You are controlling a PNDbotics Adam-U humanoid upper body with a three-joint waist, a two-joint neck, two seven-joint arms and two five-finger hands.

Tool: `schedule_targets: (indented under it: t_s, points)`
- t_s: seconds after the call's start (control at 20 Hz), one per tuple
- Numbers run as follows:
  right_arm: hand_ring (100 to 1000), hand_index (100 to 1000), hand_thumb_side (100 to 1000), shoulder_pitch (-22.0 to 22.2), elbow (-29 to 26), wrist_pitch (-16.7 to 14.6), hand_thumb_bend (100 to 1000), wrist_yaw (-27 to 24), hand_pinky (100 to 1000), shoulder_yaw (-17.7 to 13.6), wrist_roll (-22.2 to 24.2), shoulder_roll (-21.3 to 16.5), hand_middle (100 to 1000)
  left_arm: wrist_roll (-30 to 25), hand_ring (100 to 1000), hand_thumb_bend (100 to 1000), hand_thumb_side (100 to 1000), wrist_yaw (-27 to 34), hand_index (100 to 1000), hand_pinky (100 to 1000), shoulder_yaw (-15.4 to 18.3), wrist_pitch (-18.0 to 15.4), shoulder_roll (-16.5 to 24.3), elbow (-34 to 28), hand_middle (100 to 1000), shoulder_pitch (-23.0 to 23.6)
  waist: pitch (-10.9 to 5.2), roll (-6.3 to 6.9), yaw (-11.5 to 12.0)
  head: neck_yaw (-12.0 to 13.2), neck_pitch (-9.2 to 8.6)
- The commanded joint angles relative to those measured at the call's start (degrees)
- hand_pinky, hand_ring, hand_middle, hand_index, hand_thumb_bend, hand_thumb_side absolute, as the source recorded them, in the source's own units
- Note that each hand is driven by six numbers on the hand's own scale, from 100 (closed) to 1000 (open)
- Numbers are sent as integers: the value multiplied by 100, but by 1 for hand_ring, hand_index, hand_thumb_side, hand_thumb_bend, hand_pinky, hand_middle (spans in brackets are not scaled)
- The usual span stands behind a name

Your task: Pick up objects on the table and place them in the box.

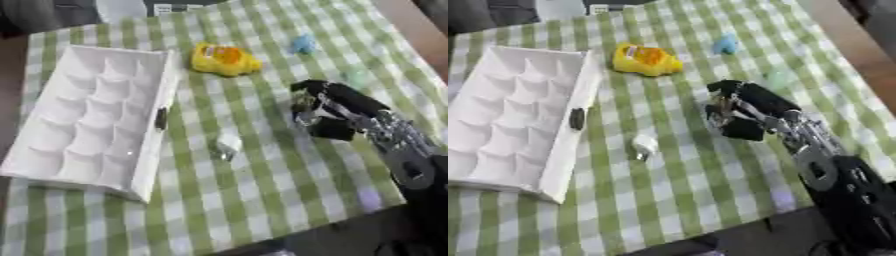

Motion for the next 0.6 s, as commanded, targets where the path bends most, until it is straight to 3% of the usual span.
schedule_targets:
  t_s: [0.05, 0.1, 0.15, 0.25, 0.3, 0.35, 0.4, 0.55, 0.6]
  points:
    - [638, 966, 755, 23, 42, -36, 100, 96, 494, 61, -21, -11, 805, -18, 631, 266, 888, 18, 865, 751, 20, -5, 70, -74, 907, -80, -46, 76, 6, -15, -12]
    - [548, 932, 624, 19, 43, -23, 100, 99, 389, 52, -64, -5, 757, -19, 631, 266, 889, 19, 865, 751, 19, -4, 68, -73, 907, -79, -46, 75, 6, -15, -12]
    - [548, 932, 624, 17, 44, -1, 100, 101, 389, 50, -110, -2, 757, -20, 631, 266, 889, 20, 865, 751, 17, -4, 66, -74, 907, -78, -46, 74, 7, -15, -12]
    - [482, 900, 533, 15, 51, 32, 100, 109, 310, 57, -172, 2, 712, -23, 631, 265, 889, 20, 865, 751, 16, -4, 66, -74, 907, -78, -46, 72, 8, -18, -12]
    - [448, 872, 413, 13, 60, 56, 100, 119, 263, 54, -192, 2, 678, -22, 631, 265, 890, 21, 865, 751, 17, -4, 65, -74, 907, -79, -44, 69, 9, -20, -12]
    - [446, 869, 406, 10, 68, 82, 100, 132, 259, 55, -213, 5, 676, -21, 631, 265, 890, 21, 865, 751, 17, -4, 65, -75, 907, -80, -43, 67, 12, -23, -12]
    - [395, 816, 164, 5, 85, 124, 100, 151, 180, 48, -236, 6, 613, -20, 631, 263, 892, 22, 865, 751, 16, -3, 64, -75, 908, -80, -41, 64, 13, -23, -12]
    - [362, 781, 114, -27, 138, 281, 100, 218, 130, 53, -352, 20, 577, -20, 631, 264, 892, 26, 865, 751, 14, -2, 59, -78, 908, -82, -35, 54, 23, -27, -12]
    - [297, 708, 100, -40, 149, 314, 100, 232, 100, 53, -402, 29, 500, -19, 631, 264, 893, 26, 865, 751, 14, -1, 58, -79, 908, -82, -33, 51, 27, -28, -12]
